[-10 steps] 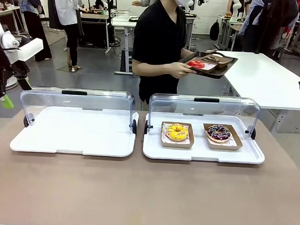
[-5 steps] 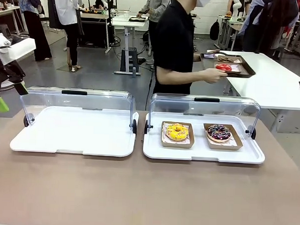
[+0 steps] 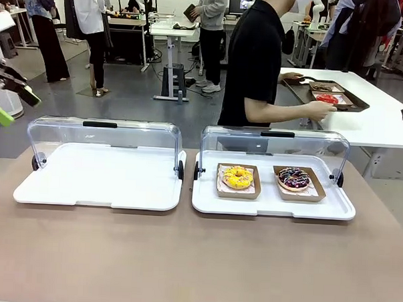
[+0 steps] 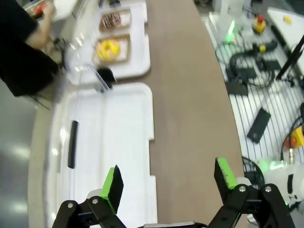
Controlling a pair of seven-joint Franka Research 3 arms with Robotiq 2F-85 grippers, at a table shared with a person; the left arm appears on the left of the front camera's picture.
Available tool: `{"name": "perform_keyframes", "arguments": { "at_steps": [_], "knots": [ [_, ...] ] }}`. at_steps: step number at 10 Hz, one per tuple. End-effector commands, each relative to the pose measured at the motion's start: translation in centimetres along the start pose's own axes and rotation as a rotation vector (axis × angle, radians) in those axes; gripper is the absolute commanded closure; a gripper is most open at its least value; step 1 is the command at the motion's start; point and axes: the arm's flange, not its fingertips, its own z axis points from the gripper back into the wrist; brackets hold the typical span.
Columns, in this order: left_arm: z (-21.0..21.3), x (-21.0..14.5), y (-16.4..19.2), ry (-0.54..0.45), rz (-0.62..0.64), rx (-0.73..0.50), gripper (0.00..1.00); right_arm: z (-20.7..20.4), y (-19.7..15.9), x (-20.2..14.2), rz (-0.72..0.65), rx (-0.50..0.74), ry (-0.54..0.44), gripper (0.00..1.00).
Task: Provide the desired donut to the person.
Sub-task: Place the picked Paper togo box onto the Handle tray extended by the person.
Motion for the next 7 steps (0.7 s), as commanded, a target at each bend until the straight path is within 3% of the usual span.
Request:
{"name": "perform_keyframes", "arguments": {
  "at_steps": [1,3,7],
  "knots": [
    [2.9,-3.0,0.3,-0.169,-0.049,-0.019,0.00,-0.1,-0.1,0.2,0.010,0.011,-0.022,0.00],
    [4.2,-8.3,-3.3,-0.245,-0.071,0.059,0.00,-0.1,-0.1,0.2,0.010,0.011,-0.022,0.00],
    [3.8,-15.3,-3.1,-0.229,-0.013,0.117,0.00,-0.1,-0.1,0.2,0.010,0.011,-0.022,0.00]
  ]
}}
